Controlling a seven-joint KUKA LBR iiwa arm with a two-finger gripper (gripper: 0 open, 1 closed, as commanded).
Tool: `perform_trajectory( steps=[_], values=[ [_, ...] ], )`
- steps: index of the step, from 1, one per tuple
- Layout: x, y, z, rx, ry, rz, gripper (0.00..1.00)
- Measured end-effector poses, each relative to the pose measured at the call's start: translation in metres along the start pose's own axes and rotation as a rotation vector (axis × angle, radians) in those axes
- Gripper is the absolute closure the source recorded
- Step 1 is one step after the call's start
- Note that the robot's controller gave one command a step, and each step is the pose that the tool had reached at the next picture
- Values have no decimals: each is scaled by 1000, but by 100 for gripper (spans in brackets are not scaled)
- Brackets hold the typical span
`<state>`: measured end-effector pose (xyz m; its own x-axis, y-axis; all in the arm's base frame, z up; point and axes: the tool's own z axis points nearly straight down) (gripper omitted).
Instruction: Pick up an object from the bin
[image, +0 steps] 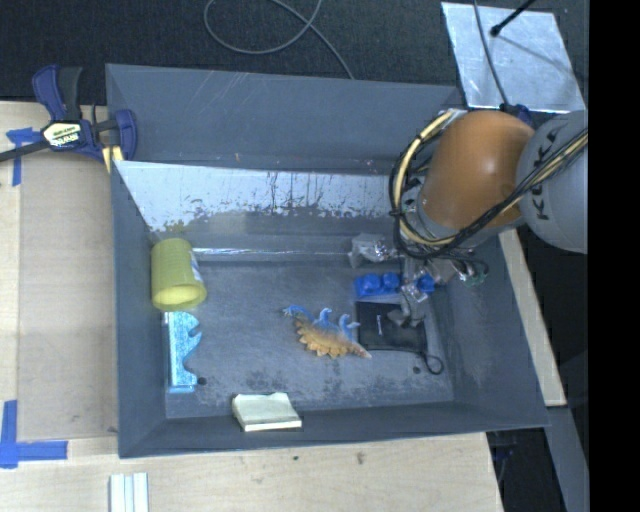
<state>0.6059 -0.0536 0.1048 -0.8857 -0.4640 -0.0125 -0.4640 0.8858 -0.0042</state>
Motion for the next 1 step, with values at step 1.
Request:
perform_trajectory(
  steps=[1],
  values=[
    [12,-40,-10,1,-2,-344,100]
  ],
)
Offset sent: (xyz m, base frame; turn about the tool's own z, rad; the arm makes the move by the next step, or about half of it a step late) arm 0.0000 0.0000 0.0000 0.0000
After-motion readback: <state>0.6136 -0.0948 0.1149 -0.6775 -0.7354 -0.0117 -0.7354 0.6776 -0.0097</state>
